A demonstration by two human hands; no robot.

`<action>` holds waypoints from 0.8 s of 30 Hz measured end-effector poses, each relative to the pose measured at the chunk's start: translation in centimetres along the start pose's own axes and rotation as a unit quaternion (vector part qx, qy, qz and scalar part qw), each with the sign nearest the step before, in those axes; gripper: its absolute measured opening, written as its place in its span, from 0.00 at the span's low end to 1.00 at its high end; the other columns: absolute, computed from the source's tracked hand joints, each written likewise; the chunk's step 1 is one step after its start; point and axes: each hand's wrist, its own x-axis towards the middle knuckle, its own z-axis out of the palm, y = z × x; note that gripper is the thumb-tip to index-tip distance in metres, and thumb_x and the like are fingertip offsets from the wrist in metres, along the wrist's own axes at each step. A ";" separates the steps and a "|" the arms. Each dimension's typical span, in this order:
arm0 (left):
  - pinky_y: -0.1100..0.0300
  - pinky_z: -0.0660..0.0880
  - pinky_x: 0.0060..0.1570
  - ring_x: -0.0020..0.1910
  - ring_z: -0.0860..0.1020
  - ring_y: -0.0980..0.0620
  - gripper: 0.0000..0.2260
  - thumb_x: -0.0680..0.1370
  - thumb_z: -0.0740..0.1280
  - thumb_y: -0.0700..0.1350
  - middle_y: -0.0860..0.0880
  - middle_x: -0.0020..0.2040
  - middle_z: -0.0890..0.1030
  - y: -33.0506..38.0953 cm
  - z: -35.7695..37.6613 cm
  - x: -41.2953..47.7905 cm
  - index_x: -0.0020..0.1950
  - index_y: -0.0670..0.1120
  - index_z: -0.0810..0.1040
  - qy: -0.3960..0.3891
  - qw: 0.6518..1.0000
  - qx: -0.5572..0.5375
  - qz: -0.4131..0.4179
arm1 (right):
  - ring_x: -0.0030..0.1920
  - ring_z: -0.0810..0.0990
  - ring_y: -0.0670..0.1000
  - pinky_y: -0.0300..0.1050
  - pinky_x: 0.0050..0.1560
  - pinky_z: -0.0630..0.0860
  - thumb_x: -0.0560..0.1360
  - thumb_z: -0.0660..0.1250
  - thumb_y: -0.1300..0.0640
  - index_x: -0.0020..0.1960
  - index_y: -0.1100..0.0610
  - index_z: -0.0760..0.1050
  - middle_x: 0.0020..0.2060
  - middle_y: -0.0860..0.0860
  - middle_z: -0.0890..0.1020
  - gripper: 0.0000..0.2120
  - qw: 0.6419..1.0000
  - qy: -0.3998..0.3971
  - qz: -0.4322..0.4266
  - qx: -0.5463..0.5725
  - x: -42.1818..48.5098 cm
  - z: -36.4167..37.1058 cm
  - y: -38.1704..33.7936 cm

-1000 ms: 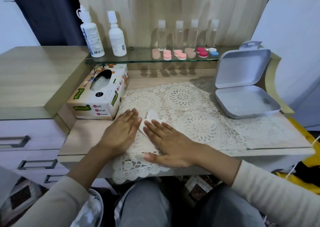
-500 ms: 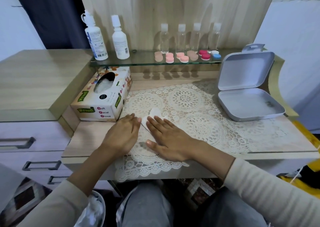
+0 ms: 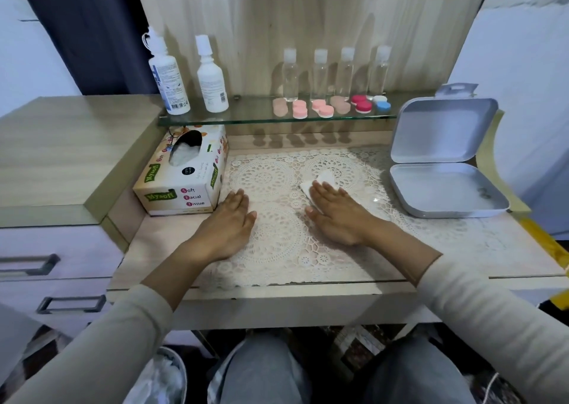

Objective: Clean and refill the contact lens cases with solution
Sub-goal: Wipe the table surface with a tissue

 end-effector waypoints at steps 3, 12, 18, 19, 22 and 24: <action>0.58 0.41 0.73 0.75 0.42 0.50 0.25 0.83 0.45 0.50 0.44 0.76 0.42 0.1 0.0 0.4 0.75 0.39 0.44 0.006 1.000 0.017 -0.001 | 0.74 0.39 0.51 0.48 0.72 0.37 0.80 0.40 0.44 0.75 0.58 0.40 0.75 0.53 0.41 0.29 0.999 0.010 0.032 -0.003 1.0 -0.4 1.1; 0.60 0.42 0.73 0.75 0.45 0.52 0.23 0.83 0.46 0.46 0.46 0.77 0.47 -0.4 1.2 0.6 0.75 0.40 0.47 0.087 0.996 0.009 0.016 | 0.74 0.38 0.54 0.50 0.73 0.38 0.80 0.40 0.41 0.75 0.59 0.38 0.75 0.55 0.39 0.32 0.999 -0.001 0.032 -0.008 3.9 -0.2 -1.3; 0.59 0.43 0.73 0.76 0.46 0.51 0.23 0.83 0.47 0.46 0.44 0.77 0.48 -0.4 1.3 0.7 0.75 0.40 0.48 0.101 0.994 0.023 0.020 | 0.73 0.33 0.52 0.51 0.74 0.36 0.78 0.38 0.38 0.74 0.58 0.34 0.74 0.53 0.35 0.34 0.998 -0.023 -0.047 -0.024 0.4 2.1 -6.6; 0.59 0.43 0.73 0.76 0.46 0.51 0.23 0.83 0.47 0.46 0.44 0.77 0.48 -0.4 1.4 0.7 0.75 0.39 0.48 0.103 0.994 0.023 0.020 | 0.73 0.33 0.51 0.50 0.73 0.36 0.78 0.39 0.38 0.74 0.58 0.35 0.74 0.53 0.35 0.34 0.997 -0.025 -0.061 -0.026 -0.7 2.5 -6.9; 0.60 0.42 0.72 0.76 0.46 0.51 0.23 0.83 0.47 0.46 0.45 0.77 0.48 -0.5 1.3 0.8 0.75 0.40 0.48 0.106 0.994 0.024 0.020 | 0.73 0.32 0.49 0.47 0.73 0.34 0.75 0.37 0.33 0.75 0.57 0.35 0.74 0.51 0.35 0.38 0.994 -0.020 -0.102 -0.027 -4.6 3.4 -7.2; 0.61 0.42 0.72 0.76 0.46 0.51 0.23 0.83 0.47 0.46 0.45 0.77 0.48 -0.5 1.3 0.8 0.75 0.40 0.48 0.107 0.994 0.019 0.021 | 0.72 0.31 0.46 0.45 0.73 0.33 0.67 0.32 0.29 0.75 0.55 0.35 0.74 0.48 0.34 0.44 0.994 -0.018 -0.109 -0.020 -7.3 3.5 -6.7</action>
